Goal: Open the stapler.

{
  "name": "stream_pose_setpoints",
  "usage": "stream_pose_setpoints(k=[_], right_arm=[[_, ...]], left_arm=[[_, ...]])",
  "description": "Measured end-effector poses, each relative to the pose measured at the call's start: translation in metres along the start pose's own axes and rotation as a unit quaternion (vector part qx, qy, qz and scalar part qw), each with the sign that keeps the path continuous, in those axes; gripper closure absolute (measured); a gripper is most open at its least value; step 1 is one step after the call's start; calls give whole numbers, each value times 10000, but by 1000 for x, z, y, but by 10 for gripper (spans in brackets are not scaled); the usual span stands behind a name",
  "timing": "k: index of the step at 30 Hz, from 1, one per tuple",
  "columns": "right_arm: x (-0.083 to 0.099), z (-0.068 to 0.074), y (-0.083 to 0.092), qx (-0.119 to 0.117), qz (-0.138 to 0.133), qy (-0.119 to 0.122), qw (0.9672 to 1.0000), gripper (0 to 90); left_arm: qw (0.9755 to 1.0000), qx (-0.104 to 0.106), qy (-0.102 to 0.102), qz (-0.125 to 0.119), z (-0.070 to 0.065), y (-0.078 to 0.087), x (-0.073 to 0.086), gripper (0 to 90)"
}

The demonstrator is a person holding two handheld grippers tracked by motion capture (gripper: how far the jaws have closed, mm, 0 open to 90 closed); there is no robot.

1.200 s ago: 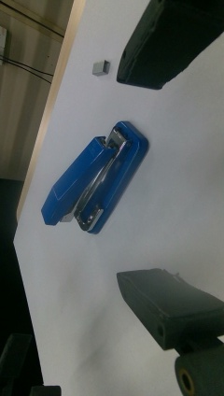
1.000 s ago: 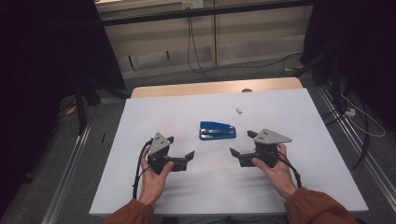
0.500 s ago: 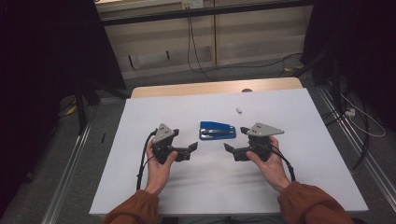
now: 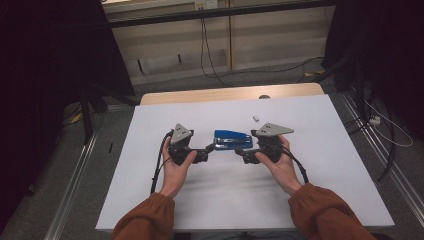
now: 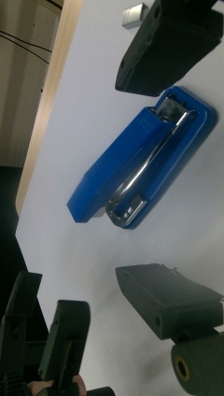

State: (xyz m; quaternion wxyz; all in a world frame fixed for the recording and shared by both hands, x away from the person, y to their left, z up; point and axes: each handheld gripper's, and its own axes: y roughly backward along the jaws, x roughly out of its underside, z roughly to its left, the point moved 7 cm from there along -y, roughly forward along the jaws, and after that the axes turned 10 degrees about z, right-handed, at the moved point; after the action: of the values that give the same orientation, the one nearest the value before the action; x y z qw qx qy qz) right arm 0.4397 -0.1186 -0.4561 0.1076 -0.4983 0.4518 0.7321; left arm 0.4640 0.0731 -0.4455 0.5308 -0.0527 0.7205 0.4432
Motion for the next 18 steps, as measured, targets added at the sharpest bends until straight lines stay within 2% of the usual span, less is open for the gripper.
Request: stream_pose_setpoints(k=[2,5,6,11,12,15,17,18], right_arm=[[-5,-1,-3,44,-40,25,10000,92],[-8,-1,-5,75,-62,89,9999,92],[-10,-1,-6,111,-112,130,9998,92],[-11,-1,-12,92,-133,241,9996,82],[-11,-1,-14,65,-156,225,9996,74],[-11,1,-18,61,-187,249,9995,79],[-10,2,-19,51,-169,234,9996,79],[-5,5,-21,10,-27,244,9997,78]], left_arm=[[9999,104,-38,-17,0,-7,-4,56],[9999,111,-108,-45,1,-11,-7,51],[9998,100,-160,-44,3,-15,-11,51],[9999,46,-133,-91,8,-19,-21,54],[9997,-56,-226,-92,11,-22,-24,55],[9995,-173,-250,-110,14,-26,-23,81],[9996,-152,-238,-63,14,-27,-21,81],[9998,-58,-174,-17,13,-27,-19,77]])
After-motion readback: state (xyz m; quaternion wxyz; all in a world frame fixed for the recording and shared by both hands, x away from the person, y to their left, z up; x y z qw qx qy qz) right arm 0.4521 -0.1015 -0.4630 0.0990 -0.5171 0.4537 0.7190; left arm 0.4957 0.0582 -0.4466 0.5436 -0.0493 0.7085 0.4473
